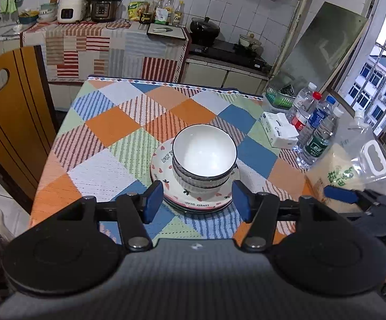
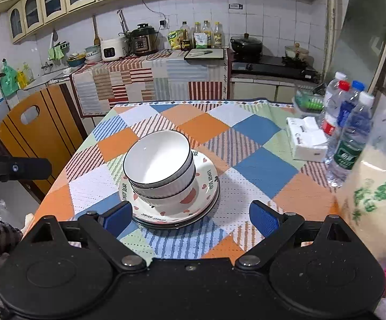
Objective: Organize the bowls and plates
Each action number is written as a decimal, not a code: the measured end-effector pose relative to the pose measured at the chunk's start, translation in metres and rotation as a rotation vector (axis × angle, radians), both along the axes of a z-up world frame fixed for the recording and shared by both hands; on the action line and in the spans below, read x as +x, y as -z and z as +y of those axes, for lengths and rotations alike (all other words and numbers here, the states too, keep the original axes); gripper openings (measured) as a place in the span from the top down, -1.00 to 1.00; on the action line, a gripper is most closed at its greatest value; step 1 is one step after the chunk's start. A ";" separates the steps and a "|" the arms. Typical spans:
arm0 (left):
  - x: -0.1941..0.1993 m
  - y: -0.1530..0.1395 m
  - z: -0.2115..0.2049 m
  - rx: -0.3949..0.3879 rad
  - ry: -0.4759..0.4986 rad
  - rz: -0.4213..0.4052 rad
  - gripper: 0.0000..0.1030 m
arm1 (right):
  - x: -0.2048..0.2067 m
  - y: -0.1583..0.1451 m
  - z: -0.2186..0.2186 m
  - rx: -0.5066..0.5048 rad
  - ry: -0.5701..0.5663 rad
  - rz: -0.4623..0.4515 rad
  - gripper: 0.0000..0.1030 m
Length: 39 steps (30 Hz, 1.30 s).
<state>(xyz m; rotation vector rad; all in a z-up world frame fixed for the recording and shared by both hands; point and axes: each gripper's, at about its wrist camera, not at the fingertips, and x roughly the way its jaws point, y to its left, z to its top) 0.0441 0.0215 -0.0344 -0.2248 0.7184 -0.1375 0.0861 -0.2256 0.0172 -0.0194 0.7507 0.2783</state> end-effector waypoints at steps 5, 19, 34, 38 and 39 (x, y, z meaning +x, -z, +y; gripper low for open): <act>-0.017 -0.009 -0.005 0.019 0.003 0.011 -0.23 | -0.019 -0.016 -0.002 -0.018 -0.010 -0.022 -0.88; -0.041 -0.006 -0.006 0.118 -0.053 -0.015 -0.53 | -0.046 -0.037 -0.005 -0.052 0.052 -0.053 -0.91; -0.049 0.005 -0.004 0.177 -0.102 -0.027 -0.91 | -0.053 -0.029 0.003 -0.126 0.069 -0.060 -0.91; -0.050 0.007 -0.008 0.192 -0.089 -0.038 -0.98 | -0.055 -0.026 0.003 -0.117 0.071 -0.049 -0.91; -0.050 0.007 -0.008 0.183 -0.080 -0.041 -0.98 | -0.055 -0.025 0.003 -0.118 0.071 -0.048 -0.91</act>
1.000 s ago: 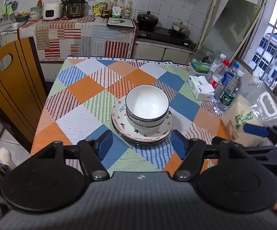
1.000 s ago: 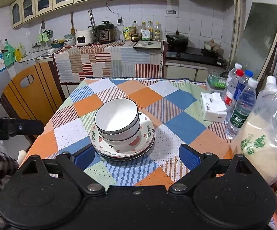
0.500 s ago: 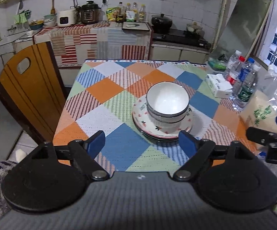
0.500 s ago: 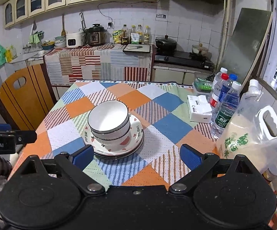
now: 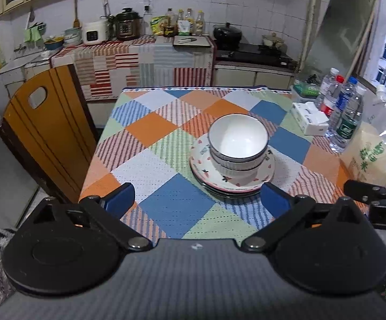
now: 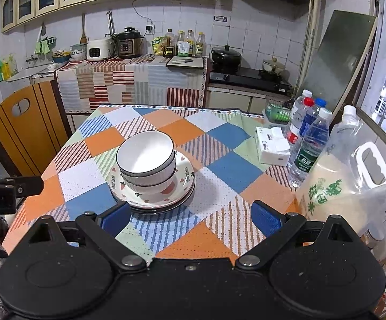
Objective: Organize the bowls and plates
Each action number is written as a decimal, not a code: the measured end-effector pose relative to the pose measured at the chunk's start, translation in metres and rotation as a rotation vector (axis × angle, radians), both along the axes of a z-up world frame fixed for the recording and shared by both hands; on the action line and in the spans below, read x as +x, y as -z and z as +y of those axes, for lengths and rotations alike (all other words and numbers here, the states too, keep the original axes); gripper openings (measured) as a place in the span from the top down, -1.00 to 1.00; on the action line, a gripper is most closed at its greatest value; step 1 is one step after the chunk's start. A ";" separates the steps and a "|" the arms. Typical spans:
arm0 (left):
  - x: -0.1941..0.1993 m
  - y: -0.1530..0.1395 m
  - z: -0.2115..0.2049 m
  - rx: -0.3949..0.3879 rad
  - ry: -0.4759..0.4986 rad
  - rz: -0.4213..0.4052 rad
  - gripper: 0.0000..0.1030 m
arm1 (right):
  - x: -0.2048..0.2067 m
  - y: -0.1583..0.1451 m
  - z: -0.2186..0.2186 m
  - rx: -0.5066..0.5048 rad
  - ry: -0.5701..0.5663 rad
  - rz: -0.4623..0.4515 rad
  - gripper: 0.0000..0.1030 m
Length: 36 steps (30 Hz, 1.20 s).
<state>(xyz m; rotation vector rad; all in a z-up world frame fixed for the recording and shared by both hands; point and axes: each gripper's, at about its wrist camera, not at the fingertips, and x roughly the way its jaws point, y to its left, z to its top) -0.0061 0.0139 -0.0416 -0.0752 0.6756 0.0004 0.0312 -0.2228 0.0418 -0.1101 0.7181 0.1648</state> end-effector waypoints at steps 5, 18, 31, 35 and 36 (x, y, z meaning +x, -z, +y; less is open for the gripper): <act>-0.001 0.000 -0.002 -0.001 -0.002 -0.019 -0.98 | -0.001 0.004 0.002 -0.002 0.002 0.009 -0.91; -0.002 0.000 -0.009 -0.002 0.014 -0.041 -0.98 | -0.002 0.005 0.003 -0.016 -0.013 0.021 -0.91; -0.002 0.005 -0.009 -0.033 0.017 -0.051 -1.00 | 0.001 0.010 -0.004 -0.003 0.010 0.037 -0.91; -0.001 0.007 -0.010 -0.021 0.021 -0.048 -1.00 | 0.002 0.011 -0.006 0.001 0.017 0.043 -0.91; -0.001 0.007 -0.011 -0.019 0.024 -0.045 -1.00 | 0.003 0.012 -0.006 0.000 0.019 0.046 -0.91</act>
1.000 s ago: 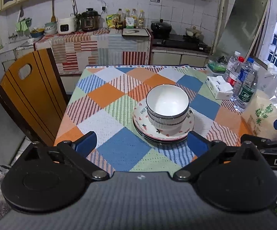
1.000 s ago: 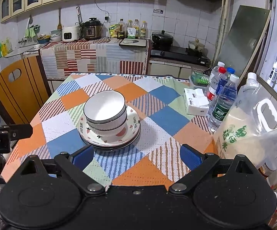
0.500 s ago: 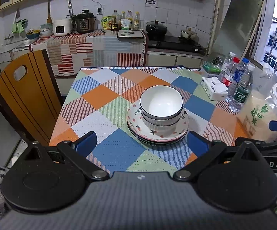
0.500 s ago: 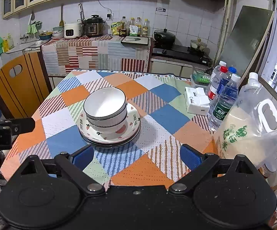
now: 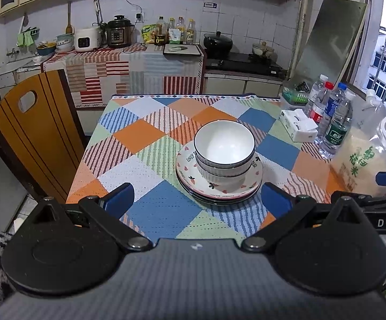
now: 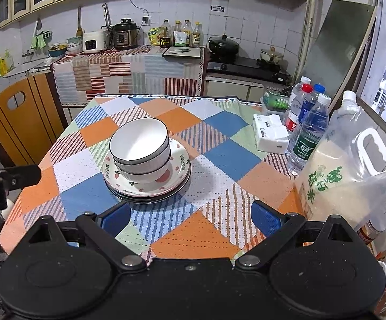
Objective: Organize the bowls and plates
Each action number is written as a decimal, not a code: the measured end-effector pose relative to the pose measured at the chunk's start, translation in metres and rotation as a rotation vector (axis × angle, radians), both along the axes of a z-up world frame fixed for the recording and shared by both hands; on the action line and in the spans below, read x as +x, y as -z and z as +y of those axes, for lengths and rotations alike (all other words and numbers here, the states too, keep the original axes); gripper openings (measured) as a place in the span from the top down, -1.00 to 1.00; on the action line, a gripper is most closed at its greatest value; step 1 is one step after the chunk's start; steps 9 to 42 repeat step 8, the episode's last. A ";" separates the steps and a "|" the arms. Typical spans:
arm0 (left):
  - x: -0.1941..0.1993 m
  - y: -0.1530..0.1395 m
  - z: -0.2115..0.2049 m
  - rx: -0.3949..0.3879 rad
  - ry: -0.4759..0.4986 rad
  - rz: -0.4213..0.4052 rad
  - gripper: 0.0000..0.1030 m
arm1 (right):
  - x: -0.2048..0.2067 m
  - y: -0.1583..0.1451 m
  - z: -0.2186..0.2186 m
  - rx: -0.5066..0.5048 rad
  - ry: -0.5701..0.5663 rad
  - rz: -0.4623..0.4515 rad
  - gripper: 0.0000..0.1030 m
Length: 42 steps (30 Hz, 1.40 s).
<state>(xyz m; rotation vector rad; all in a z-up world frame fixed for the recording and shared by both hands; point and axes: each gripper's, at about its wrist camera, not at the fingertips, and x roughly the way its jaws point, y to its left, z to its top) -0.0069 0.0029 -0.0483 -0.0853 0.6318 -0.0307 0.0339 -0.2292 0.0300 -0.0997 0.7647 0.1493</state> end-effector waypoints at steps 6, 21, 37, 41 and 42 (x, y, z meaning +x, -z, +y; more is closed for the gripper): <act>0.000 0.001 -0.005 0.036 0.006 0.006 -1.00 | 0.001 0.002 -0.001 0.000 0.005 0.007 -0.91; -0.001 0.002 -0.005 0.032 0.008 0.009 -1.00 | 0.002 0.002 -0.002 0.000 0.004 0.009 -0.91; -0.001 0.002 -0.005 0.032 0.008 0.009 -1.00 | 0.002 0.002 -0.002 0.000 0.004 0.009 -0.91; -0.001 0.002 -0.005 0.032 0.008 0.009 -1.00 | 0.002 0.002 -0.002 0.000 0.004 0.009 -0.91; -0.001 0.002 -0.005 0.032 0.008 0.009 -1.00 | 0.002 0.002 -0.002 0.000 0.004 0.009 -0.91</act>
